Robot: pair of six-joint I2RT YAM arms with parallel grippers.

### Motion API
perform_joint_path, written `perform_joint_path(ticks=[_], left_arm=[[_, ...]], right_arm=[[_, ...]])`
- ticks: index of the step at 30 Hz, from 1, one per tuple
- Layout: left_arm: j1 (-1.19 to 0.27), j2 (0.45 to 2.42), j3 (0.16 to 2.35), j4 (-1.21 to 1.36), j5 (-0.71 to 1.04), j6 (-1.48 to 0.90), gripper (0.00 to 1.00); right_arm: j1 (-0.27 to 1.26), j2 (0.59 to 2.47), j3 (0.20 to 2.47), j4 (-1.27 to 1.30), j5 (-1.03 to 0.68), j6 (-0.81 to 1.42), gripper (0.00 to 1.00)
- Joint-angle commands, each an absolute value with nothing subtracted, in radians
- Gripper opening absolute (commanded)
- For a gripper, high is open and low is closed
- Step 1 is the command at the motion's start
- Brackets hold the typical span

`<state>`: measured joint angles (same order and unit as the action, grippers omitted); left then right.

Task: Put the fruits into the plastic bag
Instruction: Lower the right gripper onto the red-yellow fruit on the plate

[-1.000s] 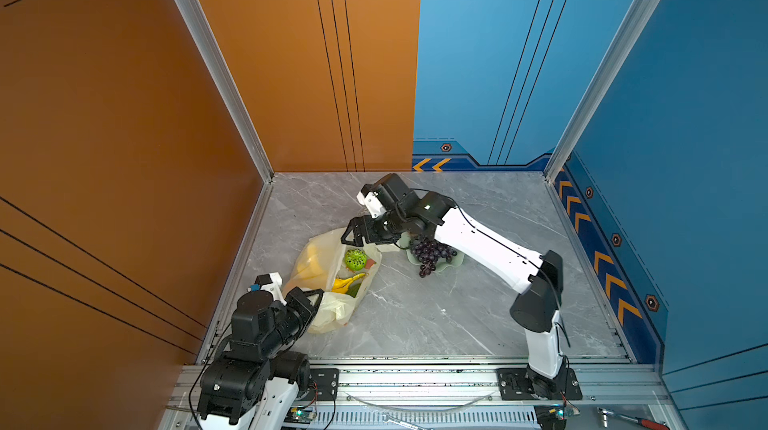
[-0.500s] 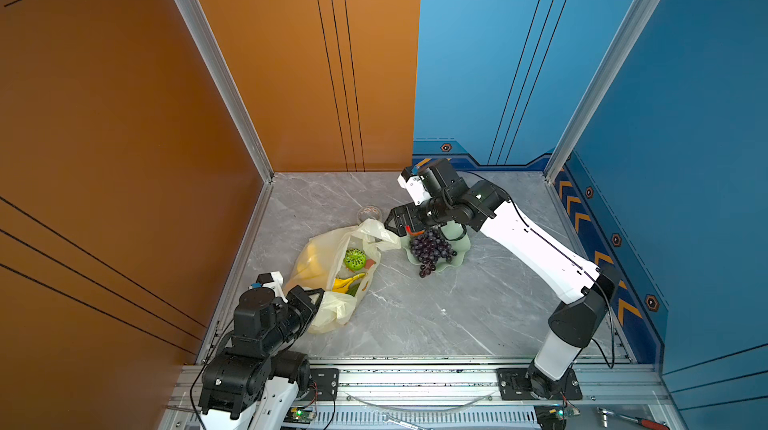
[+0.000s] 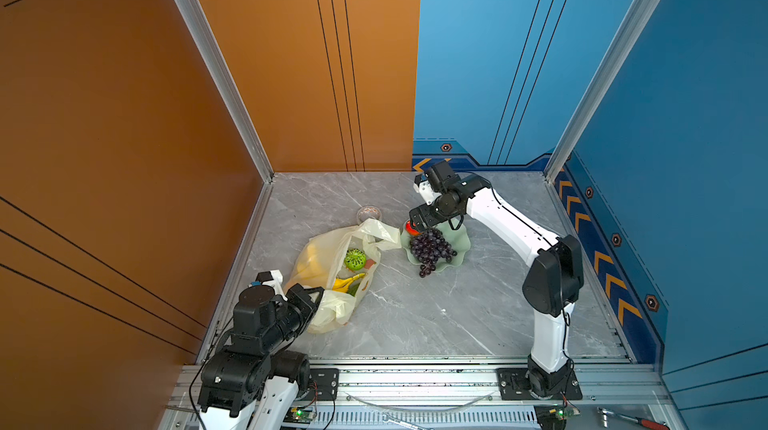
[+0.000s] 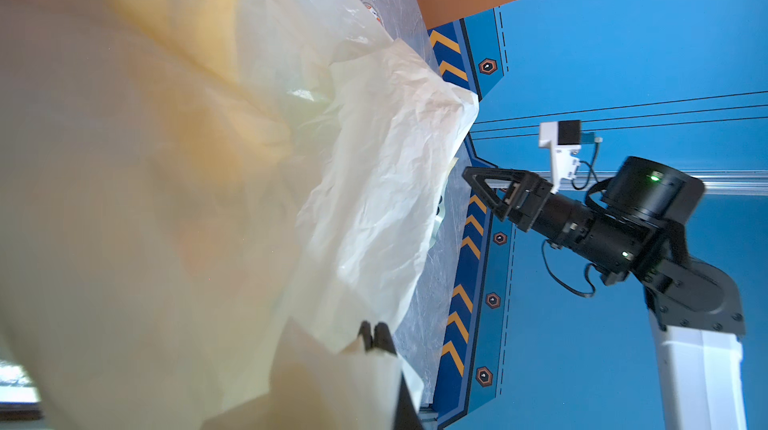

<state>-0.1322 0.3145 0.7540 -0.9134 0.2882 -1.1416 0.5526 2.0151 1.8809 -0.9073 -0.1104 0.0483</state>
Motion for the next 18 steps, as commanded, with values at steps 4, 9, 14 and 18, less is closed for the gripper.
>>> perform_joint_path(ticks=[4,9,14,18], left_arm=[[-0.137,0.339,0.789,-0.919,0.275,-1.117,0.00],[-0.136,0.350,0.789,-0.920,0.278,-1.117,0.00],[-0.137,0.360,0.791,-0.928,0.277,-1.114,0.00],[-0.136,0.362,0.790,-0.934,0.277,-1.113,0.00]], right_arm=[[0.544,2.119,1.993,-0.919,-0.147,0.028,0.98],[0.546,2.199,2.059,-0.920,-0.161,0.039,0.98],[0.543,2.257,2.099,-0.919,-0.179,0.056,0.96],[0.540,2.289,2.124,-0.916,-0.195,0.067,0.94]])
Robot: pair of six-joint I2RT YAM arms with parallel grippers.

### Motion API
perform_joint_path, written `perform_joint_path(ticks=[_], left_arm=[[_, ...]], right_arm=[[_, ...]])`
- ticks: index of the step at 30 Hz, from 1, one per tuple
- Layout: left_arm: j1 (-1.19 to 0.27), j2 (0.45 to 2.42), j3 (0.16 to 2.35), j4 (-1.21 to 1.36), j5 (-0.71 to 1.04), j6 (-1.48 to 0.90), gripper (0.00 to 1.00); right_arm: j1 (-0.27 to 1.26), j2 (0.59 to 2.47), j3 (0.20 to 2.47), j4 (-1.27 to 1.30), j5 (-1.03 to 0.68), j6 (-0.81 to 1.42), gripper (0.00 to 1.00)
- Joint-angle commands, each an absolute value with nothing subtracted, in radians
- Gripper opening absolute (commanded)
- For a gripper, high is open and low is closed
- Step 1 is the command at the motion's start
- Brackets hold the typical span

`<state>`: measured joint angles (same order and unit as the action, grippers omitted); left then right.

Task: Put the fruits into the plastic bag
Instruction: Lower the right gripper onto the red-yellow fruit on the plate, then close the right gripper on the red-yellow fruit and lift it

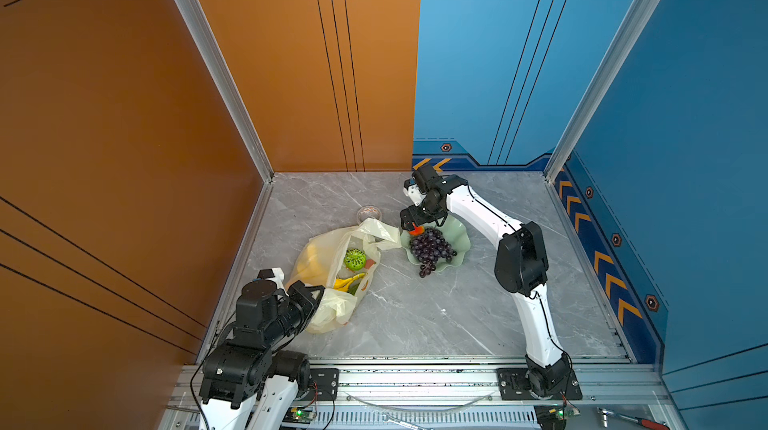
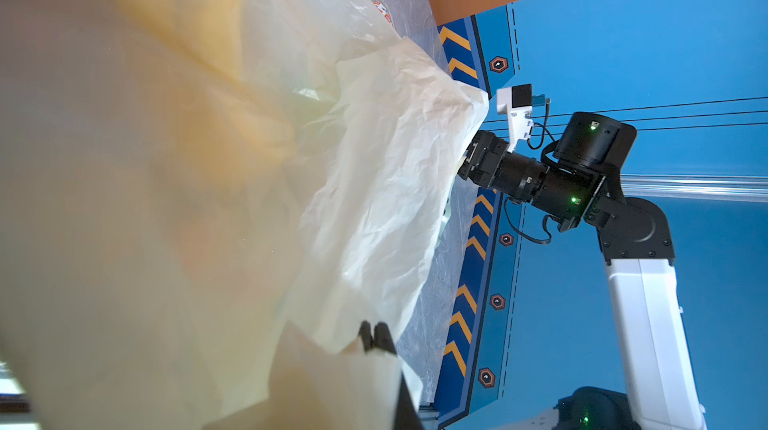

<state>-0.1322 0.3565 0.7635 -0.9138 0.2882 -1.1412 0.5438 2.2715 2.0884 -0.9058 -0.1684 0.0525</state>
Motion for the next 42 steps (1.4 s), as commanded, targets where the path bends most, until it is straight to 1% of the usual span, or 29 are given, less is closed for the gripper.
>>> perform_joint_path(ticks=[1,8,12,21,25,29,32,36,37,40,42], left_arm=[[-0.136,0.362,0.790,-0.936,0.277,-1.114,0.00],[-0.135,0.358,0.788,-0.942,0.272,-1.117,0.00],[-0.135,0.360,0.781,-0.942,0.270,-1.118,0.00],[-0.133,0.380,0.786,-0.941,0.272,-1.106,0.00],[-0.132,0.386,0.788,-0.941,0.274,-1.105,0.00],[-0.130,0.385,0.787,-0.941,0.275,-1.102,0.00],[-0.129,0.384,0.788,-0.941,0.278,-1.103,0.00],[-0.127,0.379,0.787,-0.942,0.279,-1.106,0.00],[-0.127,0.377,0.787,-0.942,0.279,-1.106,0.00],[-0.127,0.373,0.788,-0.947,0.278,-1.107,0.00],[-0.127,0.370,0.787,-0.948,0.278,-1.108,0.00]], right_arm=[[0.538,2.295,2.127,-0.915,-0.196,0.069,0.94],[0.525,2.331,2.151,-0.910,-0.207,0.096,0.89],[0.517,2.344,2.151,-0.907,-0.215,0.106,0.82],[0.488,2.324,2.119,-0.901,-0.191,0.134,0.76],[0.480,2.324,2.112,-0.894,-0.177,0.153,0.70],[0.483,2.332,2.111,-0.893,-0.181,0.165,0.70],[0.495,2.336,2.108,-0.895,-0.168,0.155,0.72],[0.501,2.339,2.106,-0.894,-0.161,0.162,0.71],[0.502,2.337,2.106,-0.894,-0.158,0.163,0.70],[0.508,2.321,2.107,-0.892,-0.137,0.158,0.59],[0.514,2.305,2.108,-0.889,-0.118,0.151,0.55]])
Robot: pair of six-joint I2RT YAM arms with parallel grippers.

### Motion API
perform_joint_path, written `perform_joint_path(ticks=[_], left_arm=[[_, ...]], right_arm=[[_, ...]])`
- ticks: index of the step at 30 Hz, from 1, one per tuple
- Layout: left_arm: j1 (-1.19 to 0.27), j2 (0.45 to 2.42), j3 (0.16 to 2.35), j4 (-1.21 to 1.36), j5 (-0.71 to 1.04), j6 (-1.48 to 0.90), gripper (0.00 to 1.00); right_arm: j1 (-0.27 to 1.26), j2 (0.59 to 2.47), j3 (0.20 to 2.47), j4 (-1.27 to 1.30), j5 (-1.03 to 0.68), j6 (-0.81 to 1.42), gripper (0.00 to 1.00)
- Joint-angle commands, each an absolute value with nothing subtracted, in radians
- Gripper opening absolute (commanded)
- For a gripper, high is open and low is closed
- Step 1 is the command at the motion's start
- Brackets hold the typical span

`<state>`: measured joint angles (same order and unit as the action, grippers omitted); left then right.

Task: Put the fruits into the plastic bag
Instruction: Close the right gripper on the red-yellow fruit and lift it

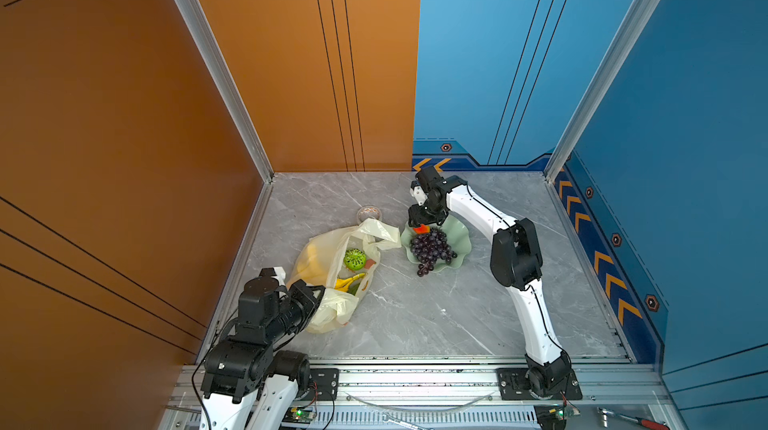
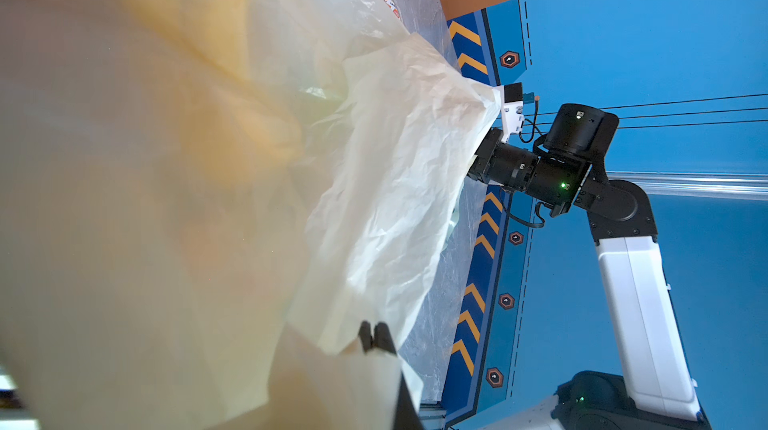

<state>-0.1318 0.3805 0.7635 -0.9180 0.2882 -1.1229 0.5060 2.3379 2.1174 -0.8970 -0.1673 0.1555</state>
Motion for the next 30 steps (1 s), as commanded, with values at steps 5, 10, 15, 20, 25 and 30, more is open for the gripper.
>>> perform_joint_path(ticks=[5,10,15,20,25,30], left_arm=[[-0.126,0.365,0.788,-0.950,0.276,-1.109,0.00],[-0.126,0.358,0.787,-0.951,0.276,-1.112,0.00],[-0.125,0.350,0.785,-0.952,0.276,-1.117,0.00],[-0.126,0.344,0.784,-0.952,0.278,-1.120,0.00],[-0.126,0.342,0.787,-0.951,0.281,-1.118,0.00],[-0.125,0.346,0.782,-0.952,0.288,-1.117,0.00]], right_arm=[[0.520,2.270,2.108,-0.884,-0.083,0.144,0.50],[0.519,2.237,2.108,-0.877,-0.082,0.145,0.48],[0.510,2.205,2.106,-0.865,-0.102,0.165,0.48],[0.487,2.167,2.086,-0.846,-0.149,0.206,0.48],[0.458,2.109,2.024,-0.799,-0.185,0.243,0.48],[0.441,2.100,1.975,-0.799,-0.203,0.244,0.68]])
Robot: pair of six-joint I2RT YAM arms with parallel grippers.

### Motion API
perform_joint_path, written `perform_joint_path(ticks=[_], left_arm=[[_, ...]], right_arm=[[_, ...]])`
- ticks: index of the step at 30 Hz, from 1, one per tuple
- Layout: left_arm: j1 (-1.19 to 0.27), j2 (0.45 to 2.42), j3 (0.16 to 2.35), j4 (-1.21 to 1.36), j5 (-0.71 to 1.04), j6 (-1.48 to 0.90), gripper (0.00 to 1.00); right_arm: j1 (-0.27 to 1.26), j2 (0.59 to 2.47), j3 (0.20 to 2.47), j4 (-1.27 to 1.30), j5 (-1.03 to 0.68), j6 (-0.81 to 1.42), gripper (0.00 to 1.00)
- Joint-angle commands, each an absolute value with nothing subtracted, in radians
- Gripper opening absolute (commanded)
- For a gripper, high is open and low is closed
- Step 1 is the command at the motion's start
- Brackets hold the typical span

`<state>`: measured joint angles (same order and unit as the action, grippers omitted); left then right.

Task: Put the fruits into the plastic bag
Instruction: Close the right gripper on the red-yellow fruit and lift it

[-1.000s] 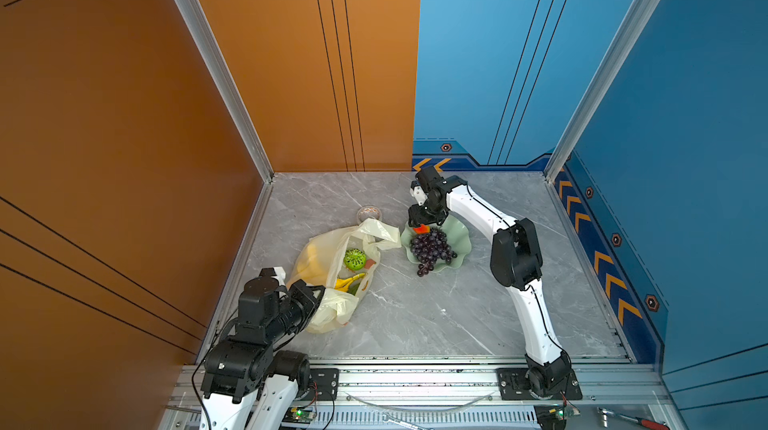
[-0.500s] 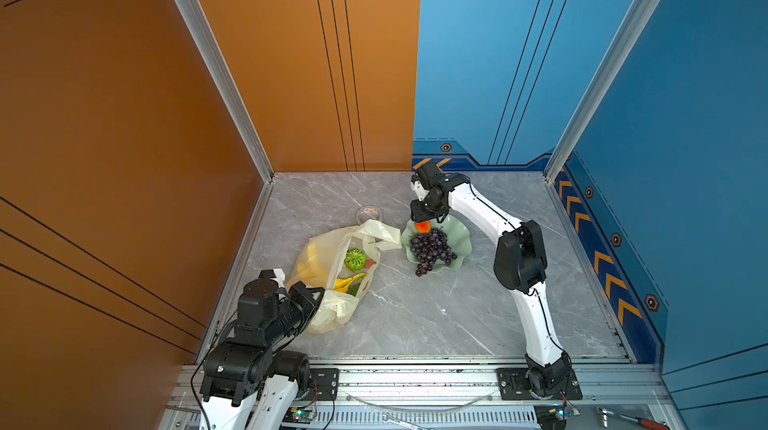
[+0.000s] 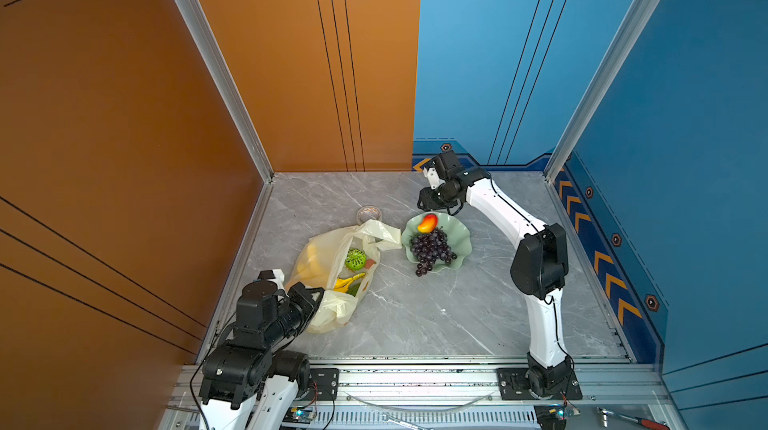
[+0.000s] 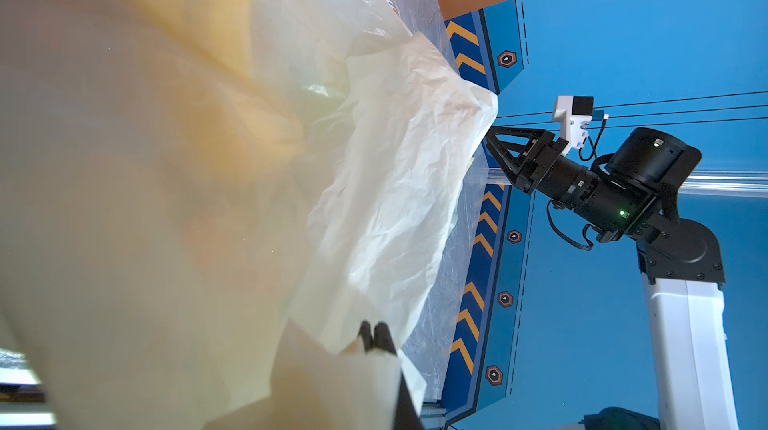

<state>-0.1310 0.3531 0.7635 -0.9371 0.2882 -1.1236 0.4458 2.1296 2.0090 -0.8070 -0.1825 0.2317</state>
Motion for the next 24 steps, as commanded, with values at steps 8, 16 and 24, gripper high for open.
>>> perform_joint_path(ticks=[8,16,24], left_arm=[[-0.126,0.355,0.787,-0.952,0.291,-1.114,0.00],[-0.126,0.369,0.794,-0.951,0.288,-1.105,0.00],[-0.126,0.365,0.789,-0.952,0.285,-1.108,0.00]], right_arm=[[0.423,2.147,1.953,-0.861,-0.162,0.285,1.00],[0.402,2.202,1.938,-0.821,-0.173,0.410,0.98],[0.390,2.217,1.854,-0.679,-0.195,0.579,0.92]])
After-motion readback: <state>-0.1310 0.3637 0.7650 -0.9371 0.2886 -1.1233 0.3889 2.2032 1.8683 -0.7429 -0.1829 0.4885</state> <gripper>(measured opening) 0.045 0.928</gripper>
